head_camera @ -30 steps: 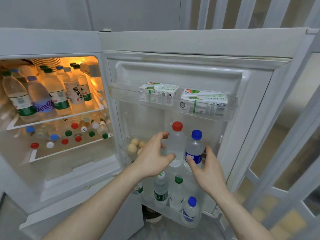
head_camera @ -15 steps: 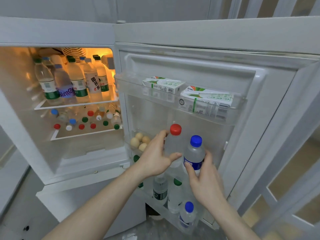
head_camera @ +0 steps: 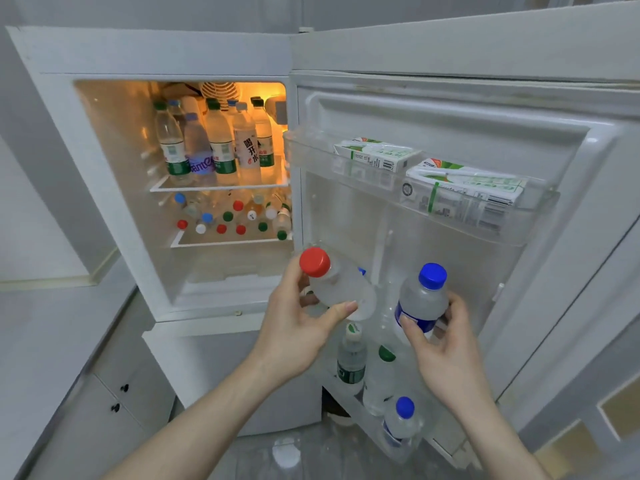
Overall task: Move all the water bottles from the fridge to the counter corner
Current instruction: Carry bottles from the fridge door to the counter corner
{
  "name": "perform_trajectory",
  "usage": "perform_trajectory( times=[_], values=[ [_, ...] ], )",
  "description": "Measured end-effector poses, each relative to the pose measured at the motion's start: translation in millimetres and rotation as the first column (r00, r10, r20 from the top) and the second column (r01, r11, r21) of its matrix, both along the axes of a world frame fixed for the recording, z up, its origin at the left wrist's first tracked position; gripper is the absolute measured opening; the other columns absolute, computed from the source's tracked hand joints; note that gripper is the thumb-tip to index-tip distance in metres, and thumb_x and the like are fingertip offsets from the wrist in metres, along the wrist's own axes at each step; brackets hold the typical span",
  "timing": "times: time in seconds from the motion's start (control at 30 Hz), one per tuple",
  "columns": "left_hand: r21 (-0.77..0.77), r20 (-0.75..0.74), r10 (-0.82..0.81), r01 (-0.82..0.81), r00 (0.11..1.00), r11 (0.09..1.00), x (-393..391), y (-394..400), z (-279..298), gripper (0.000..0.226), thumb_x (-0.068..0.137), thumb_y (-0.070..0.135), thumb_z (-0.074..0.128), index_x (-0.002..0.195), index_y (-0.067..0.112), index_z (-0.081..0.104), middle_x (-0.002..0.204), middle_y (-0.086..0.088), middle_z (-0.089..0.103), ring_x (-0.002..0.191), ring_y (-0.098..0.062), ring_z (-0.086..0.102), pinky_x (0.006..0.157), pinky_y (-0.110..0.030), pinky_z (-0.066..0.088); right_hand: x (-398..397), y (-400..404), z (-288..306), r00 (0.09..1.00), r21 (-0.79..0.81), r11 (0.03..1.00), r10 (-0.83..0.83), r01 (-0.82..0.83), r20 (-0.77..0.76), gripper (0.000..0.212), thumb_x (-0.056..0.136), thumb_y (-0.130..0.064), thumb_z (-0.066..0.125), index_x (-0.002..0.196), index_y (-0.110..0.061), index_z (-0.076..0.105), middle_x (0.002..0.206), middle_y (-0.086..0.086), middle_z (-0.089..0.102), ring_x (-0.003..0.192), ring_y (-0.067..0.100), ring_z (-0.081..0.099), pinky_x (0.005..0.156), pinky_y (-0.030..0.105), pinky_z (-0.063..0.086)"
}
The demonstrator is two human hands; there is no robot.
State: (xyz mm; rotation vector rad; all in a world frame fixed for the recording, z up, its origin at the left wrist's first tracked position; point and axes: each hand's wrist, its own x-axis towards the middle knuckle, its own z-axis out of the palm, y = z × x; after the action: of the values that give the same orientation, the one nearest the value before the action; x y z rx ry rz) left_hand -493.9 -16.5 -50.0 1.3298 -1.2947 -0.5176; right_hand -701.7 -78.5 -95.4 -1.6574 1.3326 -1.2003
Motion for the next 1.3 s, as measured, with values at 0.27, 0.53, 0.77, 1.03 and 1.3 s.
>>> perform_trajectory(
  times=[0.27, 0.53, 0.77, 1.03, 1.3],
  values=[
    [0.031, -0.015, 0.204, -0.204, 0.979, 0.979, 55, 92, 12, 0.055, 0.076, 0.024, 0.088, 0.122, 0.037, 0.061, 0.113, 0.017, 0.072, 0.106, -0.009, 0.069, 0.082, -0.022, 0.055, 53, 38, 36, 0.965, -0.084, 0.97, 0.237, -0.229, 0.108, 0.058, 0.083, -0.029, 0.086, 0.123, -0.052, 0.051, 0.12, -0.032, 0.063, 0.11, -0.006, 0.062, 0.093, 0.024, 0.048],
    [0.11, 0.067, 0.505, -0.51, 0.86, 0.853, 116, 250, -2, 0.057, 0.071, 0.031, 0.093, 0.12, 0.037, 0.064, 0.113, 0.019, 0.071, 0.102, -0.008, 0.067, 0.081, -0.016, 0.052, 169, 131, 22, 0.751, 0.036, 0.75, 0.658, -0.66, 0.056, 0.052, 0.086, -0.023, 0.084, 0.126, -0.041, 0.055, 0.117, -0.031, 0.066, 0.108, -0.006, 0.066, 0.086, 0.007, 0.049],
    [0.165, 0.052, 0.748, -0.745, 0.661, 0.646, 145, 399, -16, 0.055, 0.072, 0.026, 0.093, 0.115, 0.041, 0.063, 0.109, 0.023, 0.069, 0.1, -0.003, 0.068, 0.082, -0.016, 0.053, 241, 233, 16, 0.516, 0.131, 0.513, 0.857, -0.849, -0.012, 0.046, 0.086, -0.022, 0.084, 0.117, -0.041, 0.055, 0.109, -0.033, 0.066, 0.101, -0.009, 0.065, 0.074, 0.009, 0.052],
    [0.186, 0.101, 0.908, -0.904, 0.407, 0.384, 139, 572, -32, 0.06, 0.072, 0.03, 0.093, 0.122, 0.039, 0.062, 0.113, 0.02, 0.071, 0.106, -0.004, 0.068, 0.085, -0.019, 0.055, 310, 373, -5, 0.241, 0.182, 0.24, 0.97, -0.953, -0.018, 0.05, 0.082, -0.026, 0.086, 0.117, -0.042, 0.055, 0.114, -0.028, 0.069, 0.101, -0.005, 0.068, 0.085, 0.022, 0.052],
    [0.277, 0.08, 0.99, -0.957, 0.114, 0.088, 113, 684, -62, 0.062, 0.069, 0.029, 0.095, 0.119, 0.041, 0.061, 0.109, 0.02, 0.073, 0.102, -0.008, 0.071, 0.09, -0.032, 0.058, 357, 485, -30, -0.095, 0.216, -0.084, 0.995, -0.973, -0.042, 0.052, 0.081, -0.021, 0.087, 0.116, -0.043, 0.054, 0.107, -0.032, 0.065, 0.1, -0.004, 0.065, 0.08, 0.01, 0.052]
  ],
)
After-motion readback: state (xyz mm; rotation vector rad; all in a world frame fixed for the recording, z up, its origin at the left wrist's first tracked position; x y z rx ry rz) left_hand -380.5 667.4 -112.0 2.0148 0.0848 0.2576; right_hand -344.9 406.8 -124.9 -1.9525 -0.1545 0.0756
